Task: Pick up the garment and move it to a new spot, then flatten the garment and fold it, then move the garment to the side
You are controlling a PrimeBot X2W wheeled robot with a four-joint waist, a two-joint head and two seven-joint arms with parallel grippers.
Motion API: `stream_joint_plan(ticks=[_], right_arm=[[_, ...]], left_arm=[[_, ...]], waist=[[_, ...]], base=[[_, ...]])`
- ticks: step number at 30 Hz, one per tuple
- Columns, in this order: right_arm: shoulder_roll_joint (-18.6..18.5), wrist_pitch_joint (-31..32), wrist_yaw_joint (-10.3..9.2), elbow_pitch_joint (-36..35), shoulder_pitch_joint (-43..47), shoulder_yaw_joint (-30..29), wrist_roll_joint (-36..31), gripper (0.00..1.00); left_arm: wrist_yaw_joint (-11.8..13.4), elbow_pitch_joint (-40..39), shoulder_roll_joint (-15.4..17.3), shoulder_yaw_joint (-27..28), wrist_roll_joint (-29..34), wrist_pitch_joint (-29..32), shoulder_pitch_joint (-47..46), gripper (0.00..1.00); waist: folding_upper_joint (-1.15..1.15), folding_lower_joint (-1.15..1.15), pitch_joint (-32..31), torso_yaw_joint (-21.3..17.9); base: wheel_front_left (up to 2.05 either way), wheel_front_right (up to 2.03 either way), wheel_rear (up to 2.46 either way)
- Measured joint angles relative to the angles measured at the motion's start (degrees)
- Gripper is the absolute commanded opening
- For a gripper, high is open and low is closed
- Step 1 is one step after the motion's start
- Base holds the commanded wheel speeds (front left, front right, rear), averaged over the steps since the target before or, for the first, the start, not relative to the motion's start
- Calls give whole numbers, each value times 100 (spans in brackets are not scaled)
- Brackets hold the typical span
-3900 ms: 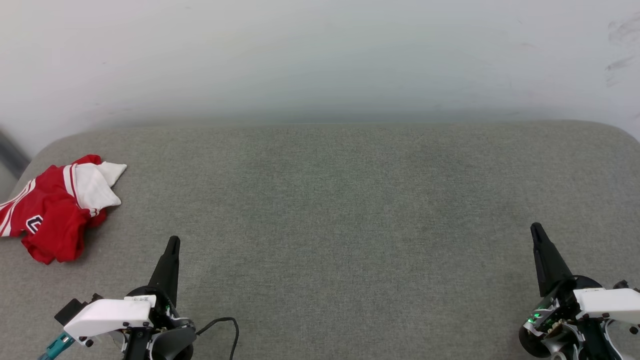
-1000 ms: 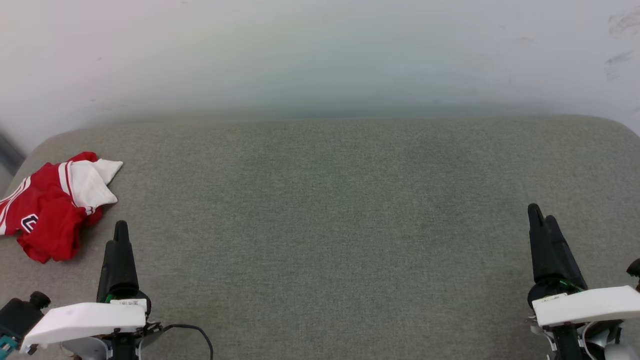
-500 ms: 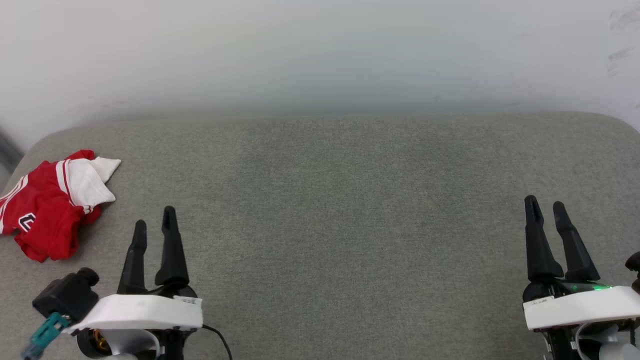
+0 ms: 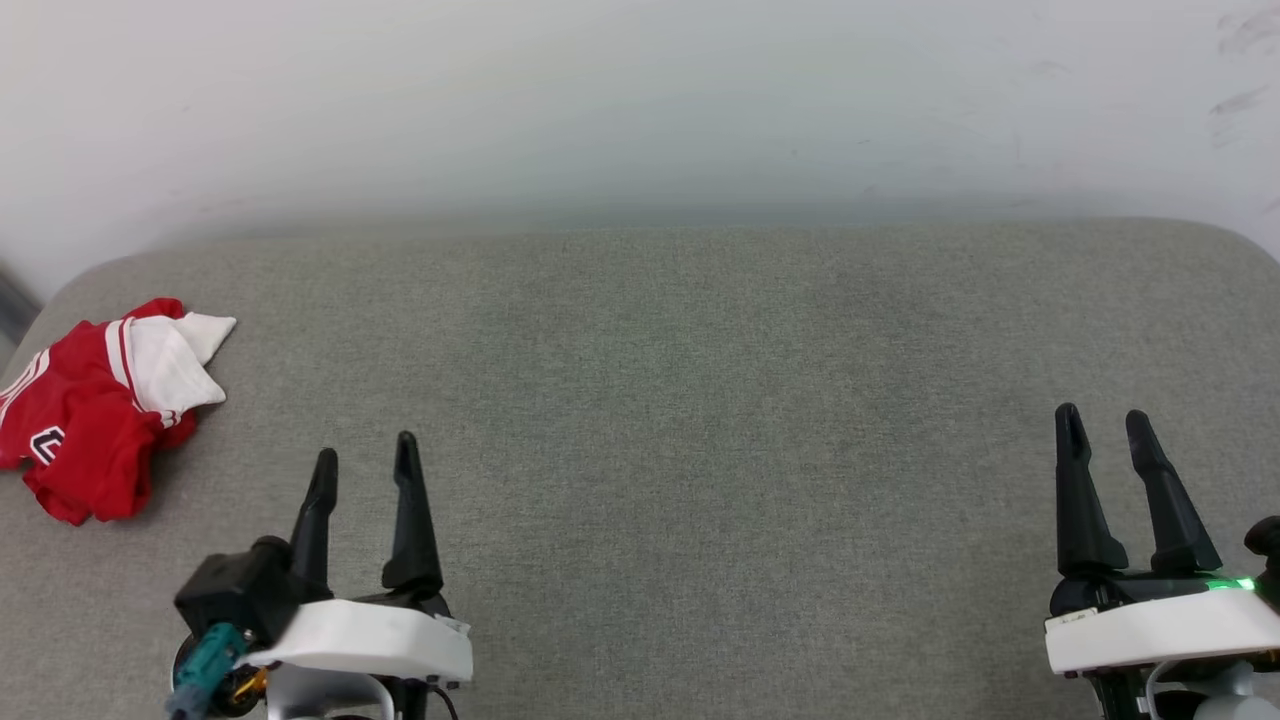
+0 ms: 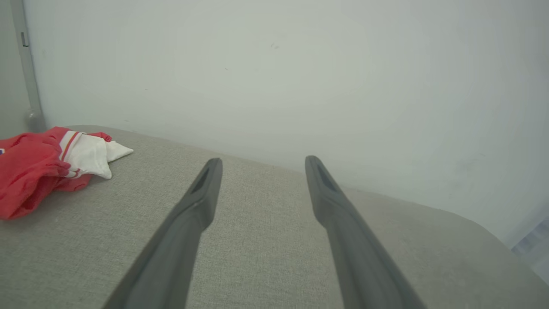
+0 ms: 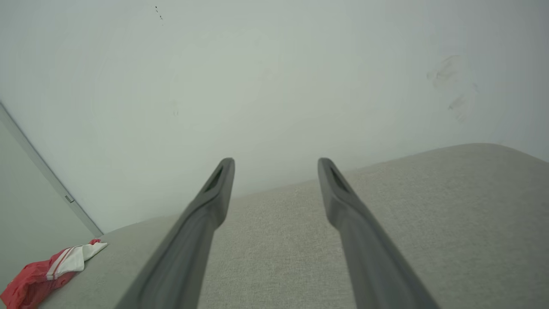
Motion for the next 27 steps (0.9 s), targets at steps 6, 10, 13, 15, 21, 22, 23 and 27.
stream_joint_plan(ticks=[6, 10, 13, 15, 21, 22, 23, 27], right_arm=[[0, -75, 0, -27, 0, 16, -376, 100], [0, -136, 0, -56, 1, 27, -616, 100], [0, -180, 0, -78, 8, 56, -798, 100], [0, -213, 0, -82, 35, 70, -935, 100], [0, -279, 1, -77, 82, 120, -1281, 100], [0, -296, 1, -63, 96, 121, -1269, 100], [0, -311, 0, -56, 111, 125, -1290, 100], [0, -354, 0, -76, 118, 172, -1538, 100]], left_arm=[[271, -34, 201, -422, 276, -92, -8, 100], [432, -59, 325, -575, 466, -146, -19, 100], [437, -12, 368, -710, 546, -191, -19, 100], [445, 21, 427, -797, 700, -211, -19, 100], [591, 62, 527, -1054, 990, -293, -19, 100], [594, 63, 541, -1073, 1033, -297, -19, 100], [593, 62, 558, -1093, 1063, -310, -19, 100], [592, 60, 598, -1198, 1246, -355, -19, 100]], waist=[[0, 0, 20, 1], [-1, 0, 21, -6], [0, 0, 11, -15], [0, 0, 2, -22], [0, 0, -18, -36], [0, 0, -20, -37], [0, 0, -21, -39], [0, 0, -24, -45]], base=[[0, 0, 0], [0, 0, 0], [0, 0, 0], [0, 0, 0], [0, 0, 0], [0, 0, 0], [0, 0, 0], [0, 0, 0]])
